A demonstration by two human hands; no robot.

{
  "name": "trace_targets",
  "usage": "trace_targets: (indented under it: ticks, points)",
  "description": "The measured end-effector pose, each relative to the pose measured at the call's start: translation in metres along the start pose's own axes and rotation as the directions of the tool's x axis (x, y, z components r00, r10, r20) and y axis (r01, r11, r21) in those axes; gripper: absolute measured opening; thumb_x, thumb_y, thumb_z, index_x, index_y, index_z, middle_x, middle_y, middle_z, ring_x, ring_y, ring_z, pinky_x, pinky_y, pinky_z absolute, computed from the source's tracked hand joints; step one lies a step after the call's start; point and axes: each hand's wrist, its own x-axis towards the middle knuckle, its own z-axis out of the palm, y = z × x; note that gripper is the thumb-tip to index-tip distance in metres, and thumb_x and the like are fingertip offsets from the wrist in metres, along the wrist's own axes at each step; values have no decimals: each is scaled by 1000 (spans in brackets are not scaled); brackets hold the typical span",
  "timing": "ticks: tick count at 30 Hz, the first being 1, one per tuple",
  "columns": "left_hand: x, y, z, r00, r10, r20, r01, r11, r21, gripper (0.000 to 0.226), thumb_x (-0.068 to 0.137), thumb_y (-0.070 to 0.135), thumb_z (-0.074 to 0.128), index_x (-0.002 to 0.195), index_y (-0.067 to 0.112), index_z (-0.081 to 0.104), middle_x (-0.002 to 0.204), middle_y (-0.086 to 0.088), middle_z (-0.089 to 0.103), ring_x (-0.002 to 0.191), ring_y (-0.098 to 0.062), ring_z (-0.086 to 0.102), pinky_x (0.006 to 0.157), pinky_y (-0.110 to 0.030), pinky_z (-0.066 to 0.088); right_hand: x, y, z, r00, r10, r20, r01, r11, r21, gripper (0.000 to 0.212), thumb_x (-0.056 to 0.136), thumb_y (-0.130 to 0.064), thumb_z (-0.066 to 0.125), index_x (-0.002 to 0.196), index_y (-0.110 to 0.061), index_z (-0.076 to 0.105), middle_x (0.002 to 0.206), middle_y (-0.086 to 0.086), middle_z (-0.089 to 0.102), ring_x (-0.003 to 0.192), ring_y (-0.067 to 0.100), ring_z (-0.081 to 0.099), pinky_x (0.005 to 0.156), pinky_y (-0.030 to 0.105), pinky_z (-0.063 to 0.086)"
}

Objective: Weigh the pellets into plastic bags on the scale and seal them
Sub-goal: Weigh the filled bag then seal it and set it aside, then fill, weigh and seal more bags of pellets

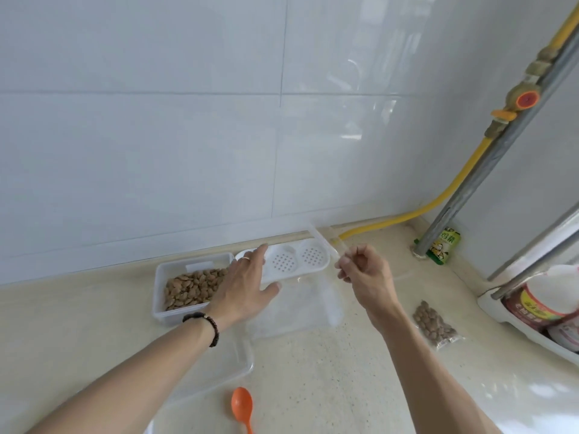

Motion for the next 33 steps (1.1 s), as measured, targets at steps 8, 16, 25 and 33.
trace_targets:
  ticks: [8, 16, 25, 33]
  points:
    - [-71, -71, -72, 1000, 22, -22, -25, 988, -150, 4, 97, 19, 46, 94, 21, 47, 84, 9, 62, 78, -16, 58, 62, -27, 41, -89, -34, 81, 999, 47, -19, -46, 997, 59, 23, 91, 2, 61, 109, -11, 58, 77, 8, 69, 64, 16, 62, 66, 27, 52]
    - [-149, -165, -126, 964, 43, 261, -30, 998, -54, 26, 92, 12, 52, 112, 24, 64, 71, 11, 54, 65, -6, 51, 62, -16, 40, -167, -5, 188, 976, 216, 40, -203, 955, -217, 14, 81, 0, 64, 71, -9, 67, 59, 1, 63, 54, 13, 54, 52, 22, 43]
    - [-170, -239, -107, 969, -5, 248, -73, 949, 305, 35, 97, 20, 46, 130, 26, 57, 123, 4, 64, 119, -16, 53, 105, -36, 28, -215, 48, 254, 860, 504, 73, -479, 849, -222, 22, 81, -5, 71, 102, -7, 64, 78, 10, 74, 60, 12, 60, 60, 24, 49]
    - [-175, -262, -78, 992, 99, 74, -118, 941, 318, 36, 91, 24, 57, 126, 14, 59, 124, -9, 57, 119, -29, 49, 109, -44, 28, -220, 76, 263, 857, 516, 0, -494, 821, -286, 38, 85, -18, 71, 118, -12, 52, 91, 9, 71, 81, 20, 67, 85, 41, 57]
